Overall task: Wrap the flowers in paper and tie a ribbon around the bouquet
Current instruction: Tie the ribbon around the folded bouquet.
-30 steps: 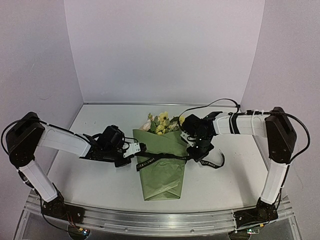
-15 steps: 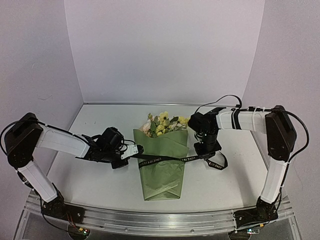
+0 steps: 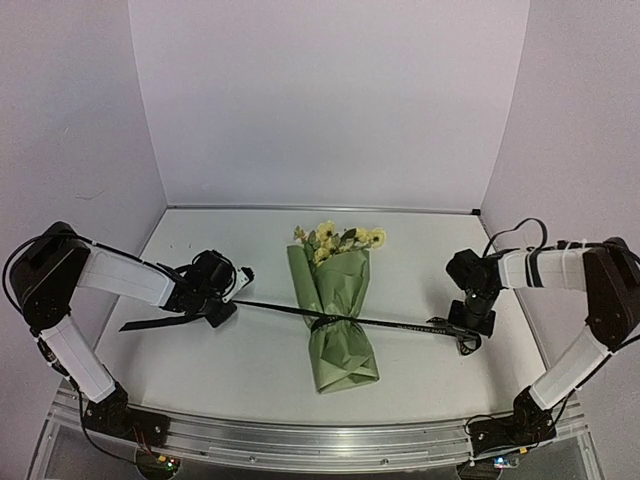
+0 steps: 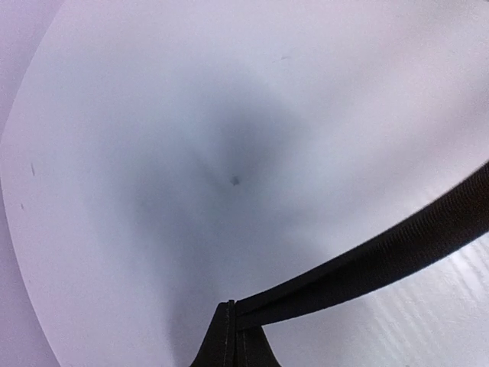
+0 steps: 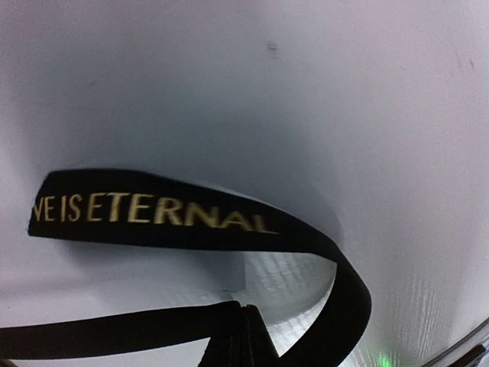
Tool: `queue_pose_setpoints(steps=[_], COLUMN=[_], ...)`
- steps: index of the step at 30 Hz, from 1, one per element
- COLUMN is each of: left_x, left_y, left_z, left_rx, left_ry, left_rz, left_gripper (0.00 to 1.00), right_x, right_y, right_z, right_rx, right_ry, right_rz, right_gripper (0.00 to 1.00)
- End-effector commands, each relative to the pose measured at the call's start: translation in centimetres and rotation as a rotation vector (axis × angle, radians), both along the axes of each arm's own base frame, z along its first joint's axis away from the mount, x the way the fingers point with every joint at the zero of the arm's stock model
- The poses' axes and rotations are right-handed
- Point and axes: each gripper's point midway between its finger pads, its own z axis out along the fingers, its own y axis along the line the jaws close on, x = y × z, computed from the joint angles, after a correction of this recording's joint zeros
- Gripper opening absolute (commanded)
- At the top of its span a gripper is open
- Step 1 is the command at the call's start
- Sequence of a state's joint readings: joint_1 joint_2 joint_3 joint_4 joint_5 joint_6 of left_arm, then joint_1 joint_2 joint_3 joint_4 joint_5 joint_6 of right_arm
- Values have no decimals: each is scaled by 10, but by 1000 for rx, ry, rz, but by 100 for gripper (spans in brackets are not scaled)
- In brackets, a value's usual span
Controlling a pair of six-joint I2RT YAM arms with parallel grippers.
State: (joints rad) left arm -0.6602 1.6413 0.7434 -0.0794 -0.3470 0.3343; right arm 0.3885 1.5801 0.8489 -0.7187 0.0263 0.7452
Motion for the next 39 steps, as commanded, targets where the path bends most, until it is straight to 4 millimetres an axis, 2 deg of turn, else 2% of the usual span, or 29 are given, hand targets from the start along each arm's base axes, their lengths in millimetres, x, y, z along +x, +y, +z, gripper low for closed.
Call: queue_pose_setpoints(steps=[1,6,13,18,20,25,34,39], left_x=[20,28,33,32,30,27,14,8], left_y=[64,103,161,190,194,198,233,246], left_z=[23,33,66,84,87,88,97,100], left_rx=[-76,-121,-369,-463,-499,-529,-657,-698], left_ry=[-90,-131,-223,-291,-303,-310,-370,-396], left_rz=[348,519,751,851,866,888,1020,1070], left_gripper=[0,0,0,0,0,0,0,0], right_x=[1,-5,-19,-27,-29,-27,-23,-24], right_y=[-25,-38,-64,-72,-80,-79,-87,-91], right_z=[7,9,3,3,2,4,11,14], right_rx=[33,103,163,193,205,223,252,254], right_ry=[-102,-103,-92,-104,-104,-105,-118,-124], right_rz=[-201,-307,-480,-538,-583,-576,-628,-644], right_gripper=[0,0,0,0,0,0,0,0])
